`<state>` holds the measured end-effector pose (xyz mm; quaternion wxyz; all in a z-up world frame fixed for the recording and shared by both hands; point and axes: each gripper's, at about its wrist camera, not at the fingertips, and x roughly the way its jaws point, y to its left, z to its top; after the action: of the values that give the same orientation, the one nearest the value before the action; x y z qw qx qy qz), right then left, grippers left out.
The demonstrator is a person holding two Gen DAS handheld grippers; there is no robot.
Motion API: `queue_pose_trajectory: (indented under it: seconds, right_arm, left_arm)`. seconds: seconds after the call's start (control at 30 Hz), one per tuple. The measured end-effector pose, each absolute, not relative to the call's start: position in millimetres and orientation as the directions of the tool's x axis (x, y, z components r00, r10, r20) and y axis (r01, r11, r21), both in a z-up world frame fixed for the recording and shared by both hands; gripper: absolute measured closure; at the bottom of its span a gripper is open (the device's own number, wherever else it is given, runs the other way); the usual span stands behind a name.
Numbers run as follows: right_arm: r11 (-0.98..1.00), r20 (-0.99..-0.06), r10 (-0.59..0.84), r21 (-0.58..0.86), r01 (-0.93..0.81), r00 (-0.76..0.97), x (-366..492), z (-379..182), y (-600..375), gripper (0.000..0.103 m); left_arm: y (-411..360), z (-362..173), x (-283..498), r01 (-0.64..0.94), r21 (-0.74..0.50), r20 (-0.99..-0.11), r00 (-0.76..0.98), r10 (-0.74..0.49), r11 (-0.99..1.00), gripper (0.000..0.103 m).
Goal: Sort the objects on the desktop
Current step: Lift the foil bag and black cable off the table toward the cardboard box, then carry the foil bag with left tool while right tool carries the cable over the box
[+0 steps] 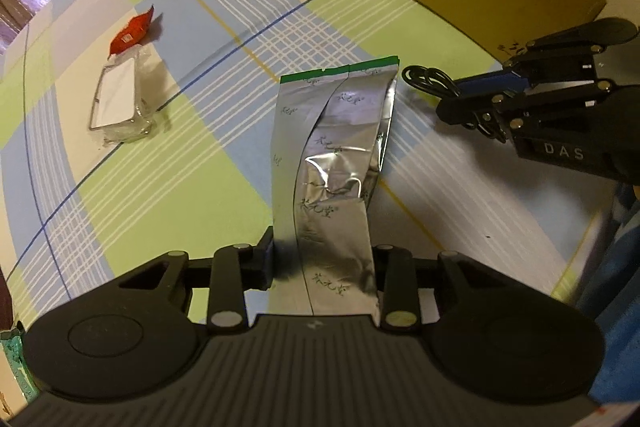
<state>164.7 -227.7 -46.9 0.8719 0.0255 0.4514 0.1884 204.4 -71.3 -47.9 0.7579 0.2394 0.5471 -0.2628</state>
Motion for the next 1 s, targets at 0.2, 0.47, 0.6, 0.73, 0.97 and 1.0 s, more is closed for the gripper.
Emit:
queue_pose_trajectory:
  seconds: [0.2,0.47,0.6,0.73,0.97,1.0]
  right_arm:
    - [0.931,-0.756,0.356,0.240,-0.274,0.549,150.3,-28.6,-235.8,0.092]
    - [0.943,-0.738,0.323,0.195,-0.271,0.592,123.1,15.1,-244.5,0.092]
    - [0.951,-0.730,0.299,0.171,-0.259,0.614,104.9,30.4,-255.2,0.092]
    - [0.957,-0.722,0.279,0.156,-0.244,0.633,91.1,41.2,-267.6,0.092]
    - [0.964,-0.710,0.253,0.125,-0.237,0.657,70.1,59.4,-288.7,0.092]
    - [0.965,-0.707,0.249,0.122,-0.233,0.661,67.7,61.5,-292.4,0.092]
  left_arm:
    - [-73.1,-26.0,188.3,0.655,0.087,-0.945,0.293,-0.147,0.750,0.073]
    - [-81.7,6.3,159.9,0.649,0.090,-0.923,0.339,-0.181,0.755,0.073]
    - [-90.4,20.2,144.9,0.656,0.090,-0.912,0.356,-0.202,0.749,0.073]
    - [-100.0,29.3,132.7,0.668,0.086,-0.905,0.363,-0.223,0.739,0.073]
    - [-115.7,42.4,115.0,0.677,0.070,-0.891,0.373,-0.259,0.732,0.073]
    - [-118.1,44.2,113.5,0.678,0.066,-0.889,0.373,-0.266,0.732,0.073]
